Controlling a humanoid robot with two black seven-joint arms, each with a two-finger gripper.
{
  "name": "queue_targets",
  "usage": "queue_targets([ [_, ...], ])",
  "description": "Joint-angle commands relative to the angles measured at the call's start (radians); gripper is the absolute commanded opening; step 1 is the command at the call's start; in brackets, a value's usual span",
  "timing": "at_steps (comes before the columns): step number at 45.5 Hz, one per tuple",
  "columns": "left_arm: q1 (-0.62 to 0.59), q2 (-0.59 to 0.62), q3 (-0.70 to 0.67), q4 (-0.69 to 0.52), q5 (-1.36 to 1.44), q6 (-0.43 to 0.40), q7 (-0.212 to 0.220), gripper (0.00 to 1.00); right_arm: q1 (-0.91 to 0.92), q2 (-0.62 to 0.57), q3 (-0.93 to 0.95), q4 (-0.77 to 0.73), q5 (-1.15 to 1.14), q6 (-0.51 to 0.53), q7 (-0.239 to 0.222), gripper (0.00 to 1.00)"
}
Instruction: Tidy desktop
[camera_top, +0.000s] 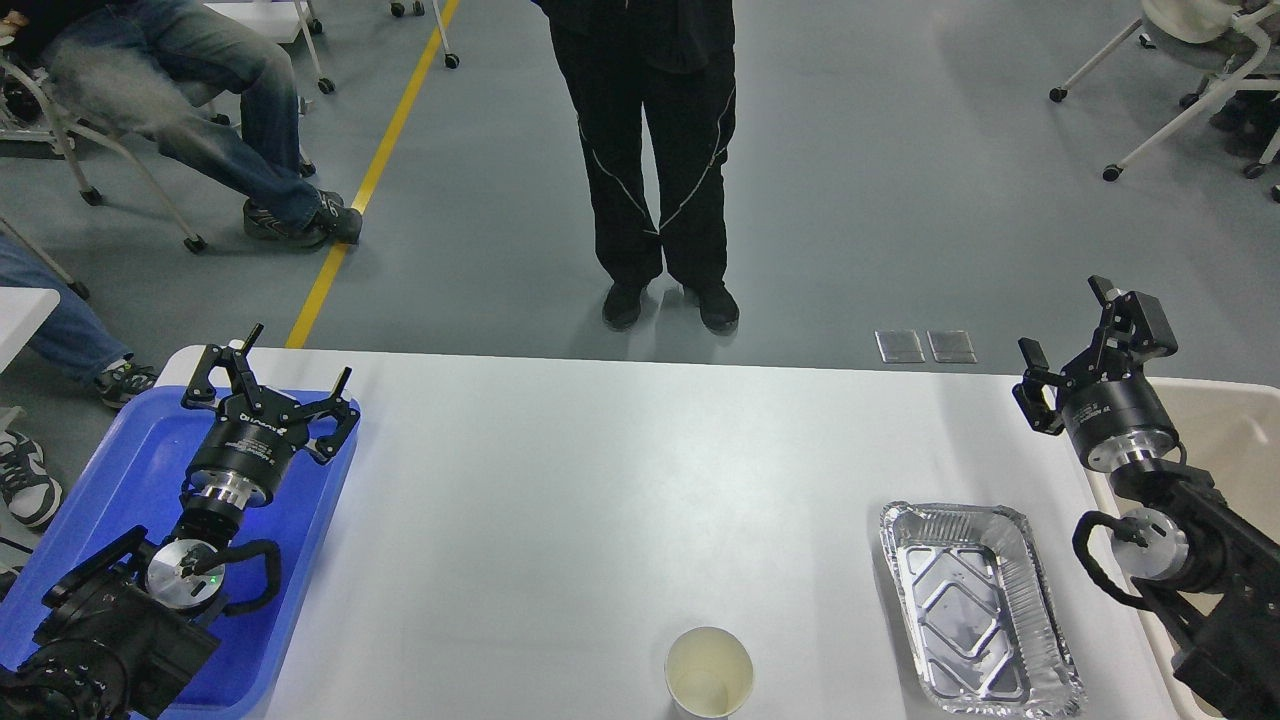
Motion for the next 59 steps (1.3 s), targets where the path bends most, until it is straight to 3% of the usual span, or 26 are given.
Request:
queue_targets([
  [1, 0.0, 0.0, 0.0, 0.0, 0.0, 0.0, 0.0, 1.0, 0.029, -0.018, -0.014, -0.001, 0.0, -0.003, -0.002, 1.0],
  [13, 0.0, 0.0, 0.0, 0.0, 0.0, 0.0, 0.0, 1.0, 0.133, -0.165, -0.221, 0.003, 0.028, -0.006, -0.003, 1.0],
  [24, 0.0, 0.0, 0.0, 0.0, 0.0, 0.0, 0.0, 1.0, 0.349, -0.305, -0.636, 0.031, 0.031, -0.003, -0.006, 1.0],
  [37, 0.0, 0.0, 0.0, 0.0, 0.0, 0.0, 0.0, 1.0, 0.642, -0.46, -0.991, 0.219, -0.005, 0.014, -0.012, 1.0],
  [47, 0.0, 0.0, 0.0, 0.0, 0.0, 0.0, 0.0, 1.0, 0.905, -0.474, -1.297, 0.344, -0.251, 0.029, -0.012, 1.0],
  [59, 0.0, 0.0, 0.0, 0.0, 0.0, 0.0, 0.0, 1.0, 1.092, -0.425, -1.492, 0.482, -0.521, 0.038, -0.012, 1.0],
])
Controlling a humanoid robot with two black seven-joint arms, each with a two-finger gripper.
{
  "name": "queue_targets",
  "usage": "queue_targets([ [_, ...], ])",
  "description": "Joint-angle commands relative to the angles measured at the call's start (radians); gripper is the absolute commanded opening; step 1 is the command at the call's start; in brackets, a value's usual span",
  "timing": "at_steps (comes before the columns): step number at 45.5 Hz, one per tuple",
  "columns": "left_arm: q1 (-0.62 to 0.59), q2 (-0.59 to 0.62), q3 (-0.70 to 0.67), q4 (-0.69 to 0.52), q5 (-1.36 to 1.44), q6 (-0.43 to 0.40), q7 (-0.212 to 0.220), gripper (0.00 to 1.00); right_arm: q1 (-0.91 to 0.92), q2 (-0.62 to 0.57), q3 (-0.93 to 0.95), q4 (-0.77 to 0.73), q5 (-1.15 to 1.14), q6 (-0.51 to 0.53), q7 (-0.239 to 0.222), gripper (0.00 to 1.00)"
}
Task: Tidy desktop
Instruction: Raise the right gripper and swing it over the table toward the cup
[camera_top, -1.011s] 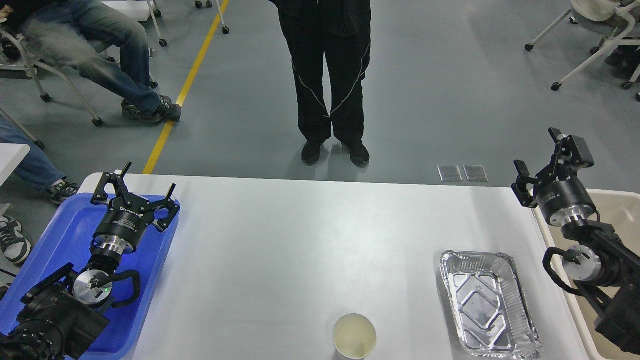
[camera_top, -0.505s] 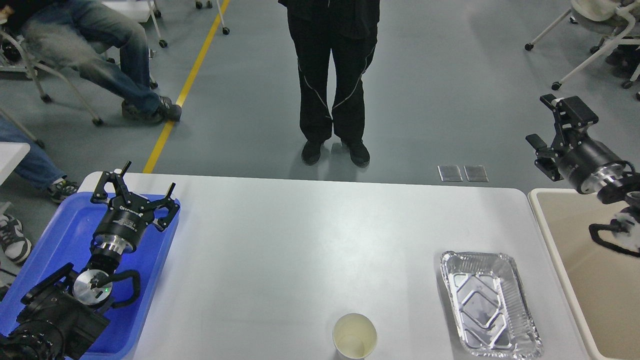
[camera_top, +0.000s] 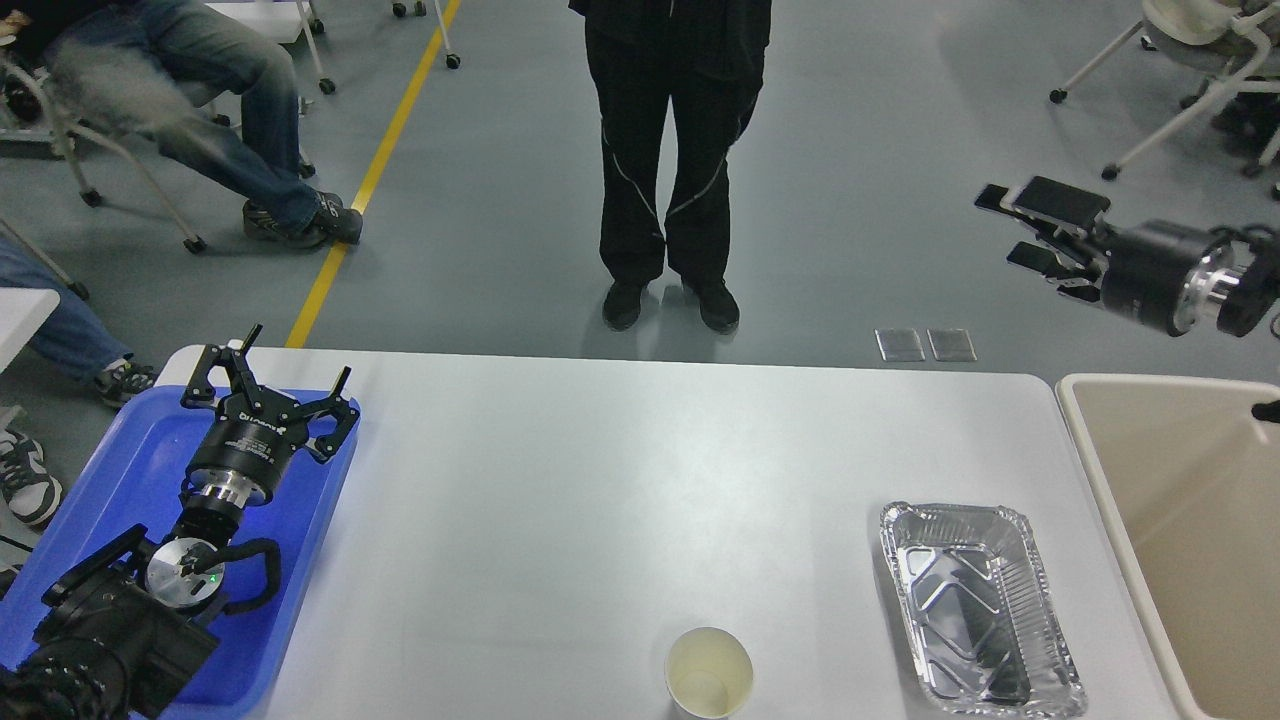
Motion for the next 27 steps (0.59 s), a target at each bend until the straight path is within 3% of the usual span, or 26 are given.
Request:
queue_targets([
  [1, 0.0, 0.0, 0.0, 0.0, 0.0, 0.0, 0.0, 1.0, 0.192, 0.04, -0.212, 0.124, -0.231, 0.009, 0.0, 1.0],
  [11, 0.0, 0.0, 0.0, 0.0, 0.0, 0.0, 0.0, 1.0, 0.267, 0.242, -0.361, 0.127, -0.357, 0.009, 0.0, 1.0],
  [27, 0.0, 0.0, 0.0, 0.0, 0.0, 0.0, 0.0, 1.0, 0.295, 0.5, -0.464, 0.128, -0.365, 0.015, 0.001, 1.0],
])
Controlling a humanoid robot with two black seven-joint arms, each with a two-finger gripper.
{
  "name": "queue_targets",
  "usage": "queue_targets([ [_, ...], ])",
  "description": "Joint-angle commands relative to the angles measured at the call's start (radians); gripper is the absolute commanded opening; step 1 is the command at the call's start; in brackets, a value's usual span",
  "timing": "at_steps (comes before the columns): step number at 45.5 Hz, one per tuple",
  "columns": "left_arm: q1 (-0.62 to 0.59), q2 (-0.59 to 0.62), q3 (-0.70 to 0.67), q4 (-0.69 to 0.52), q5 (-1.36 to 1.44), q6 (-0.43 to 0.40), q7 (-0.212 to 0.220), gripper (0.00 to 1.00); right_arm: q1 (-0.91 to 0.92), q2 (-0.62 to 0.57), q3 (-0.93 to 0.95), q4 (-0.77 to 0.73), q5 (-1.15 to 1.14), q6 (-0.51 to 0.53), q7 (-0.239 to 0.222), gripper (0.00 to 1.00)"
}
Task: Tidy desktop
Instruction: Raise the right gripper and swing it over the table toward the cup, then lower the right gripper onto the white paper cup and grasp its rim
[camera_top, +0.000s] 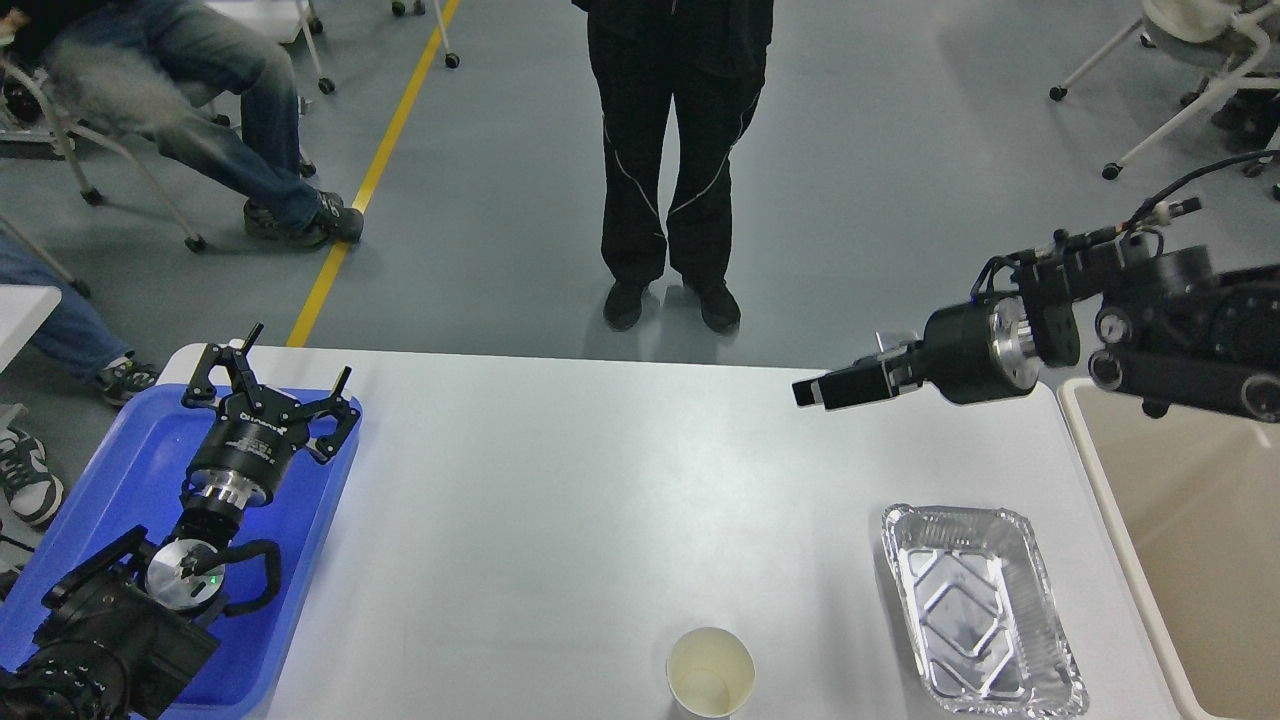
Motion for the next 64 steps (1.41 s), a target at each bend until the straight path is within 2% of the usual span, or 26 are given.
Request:
queue_targets([
  [1, 0.0, 0.0, 0.0, -0.001, 0.0, 0.0, 0.0, 1.0, 0.032, 0.183, -0.088, 0.008, -0.031, 0.008, 0.0, 1.0],
  [14, 0.0, 0.0, 0.0, 0.0, 0.0, 0.0, 0.0, 1.0, 0.021, 0.32, -0.153, 0.01, -0.062, 0.01, 0.0, 1.0],
  [26, 0.0, 0.0, 0.0, 0.0, 0.0, 0.0, 0.0, 1.0, 0.01, 0.342, -0.156, 0.079, -0.068, 0.035, 0.0, 1.0],
  [46, 0.0, 0.0, 0.0, 0.0, 0.0, 0.0, 0.0, 1.0, -0.105, 0.403, -0.154, 0.059, -0.057, 0.031, 0.0, 1.0],
  [64, 0.0, 0.0, 0.0, 0.0, 0.0, 0.0, 0.0, 1.0, -0.234, 0.464, -0.15, -0.102, -0.054, 0.024, 0.0, 1.0],
])
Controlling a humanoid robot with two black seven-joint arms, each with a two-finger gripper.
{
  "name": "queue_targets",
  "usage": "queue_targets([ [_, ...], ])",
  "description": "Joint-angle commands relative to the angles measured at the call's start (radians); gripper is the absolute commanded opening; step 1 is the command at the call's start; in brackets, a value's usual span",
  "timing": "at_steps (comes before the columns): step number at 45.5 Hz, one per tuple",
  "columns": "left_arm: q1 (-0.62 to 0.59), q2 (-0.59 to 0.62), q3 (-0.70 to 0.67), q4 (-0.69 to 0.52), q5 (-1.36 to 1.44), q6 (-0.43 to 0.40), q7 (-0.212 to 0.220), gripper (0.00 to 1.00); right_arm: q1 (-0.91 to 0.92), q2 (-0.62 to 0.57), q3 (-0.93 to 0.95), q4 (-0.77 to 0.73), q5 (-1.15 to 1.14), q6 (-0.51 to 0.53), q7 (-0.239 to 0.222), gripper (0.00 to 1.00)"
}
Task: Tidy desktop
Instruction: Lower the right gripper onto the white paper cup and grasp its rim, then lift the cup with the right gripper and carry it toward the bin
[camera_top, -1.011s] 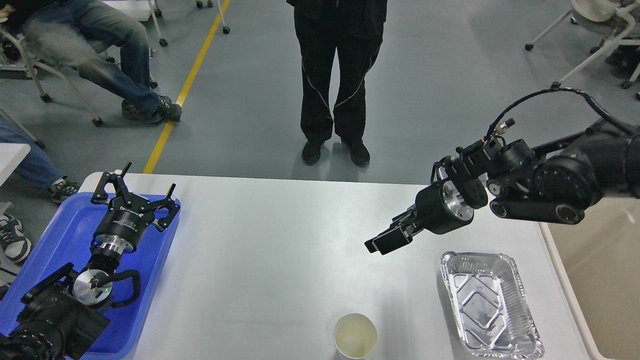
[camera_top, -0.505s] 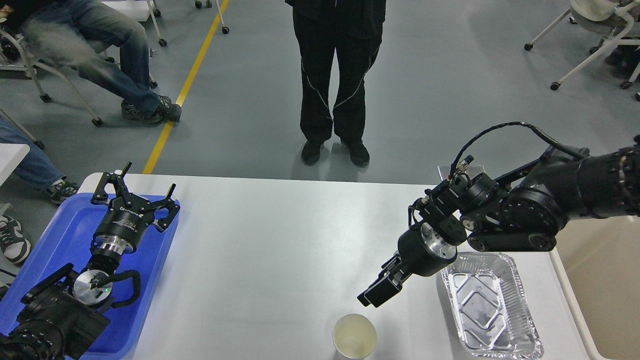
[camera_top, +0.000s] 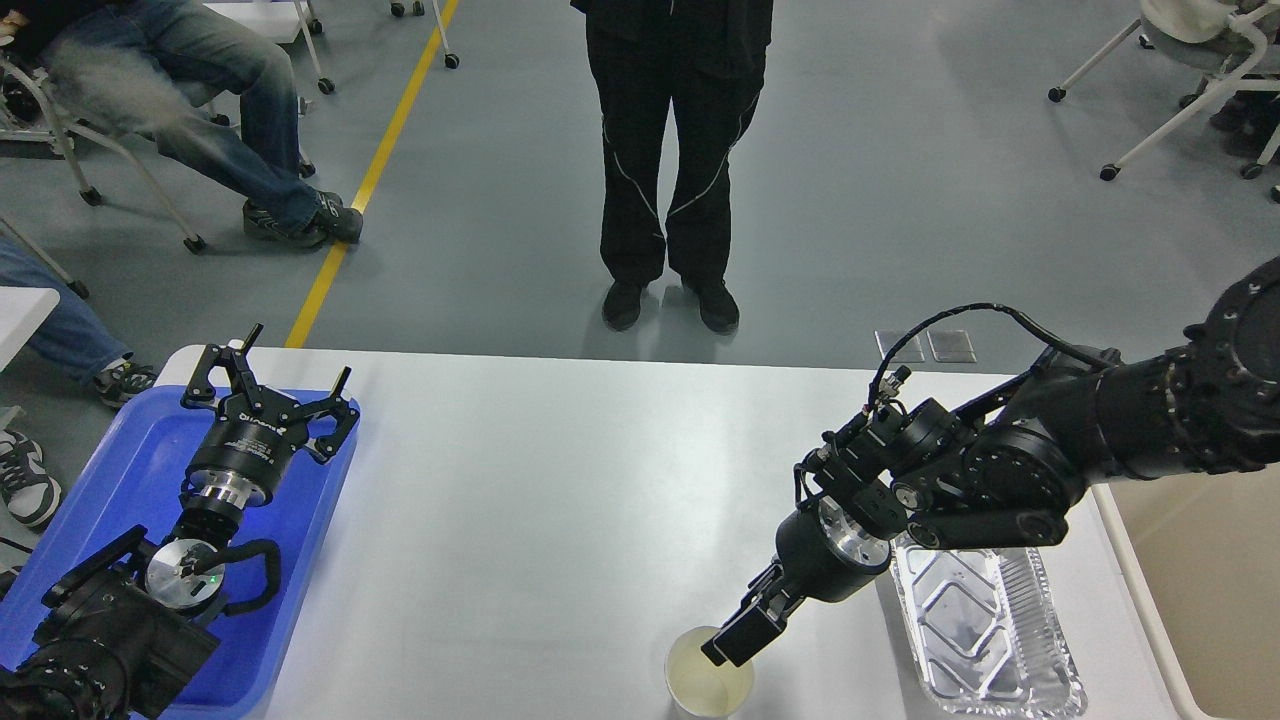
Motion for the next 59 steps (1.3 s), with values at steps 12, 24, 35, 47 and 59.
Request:
queue_targets([
  [12, 0.0, 0.0, 0.0, 0.0, 0.0, 0.0, 0.0, 1.0, -0.165, 0.047, 0.002, -0.168, 0.0, -0.007, 0.002, 1.0],
  [24, 0.0, 0.0, 0.0, 0.0, 0.0, 0.0, 0.0, 1.0, -0.174, 0.046, -0.004, -0.179, -0.026, -0.009, 0.015, 0.82],
  [35, 0.0, 0.0, 0.0, 0.0, 0.0, 0.0, 0.0, 1.0, -0.151, 0.04, -0.01, -0.177, -0.124, -0.009, 0.152, 0.0],
  [47, 0.0, 0.0, 0.0, 0.0, 0.0, 0.0, 0.0, 1.0, -0.134, 0.035, -0.008, -0.177, -0.136, -0.018, 0.193, 0.0],
  [59, 0.0, 0.0, 0.0, 0.0, 0.0, 0.0, 0.0, 1.0, -0.128, 0.017, -0.005, -0.177, -0.135, -0.039, 0.202, 0.0],
])
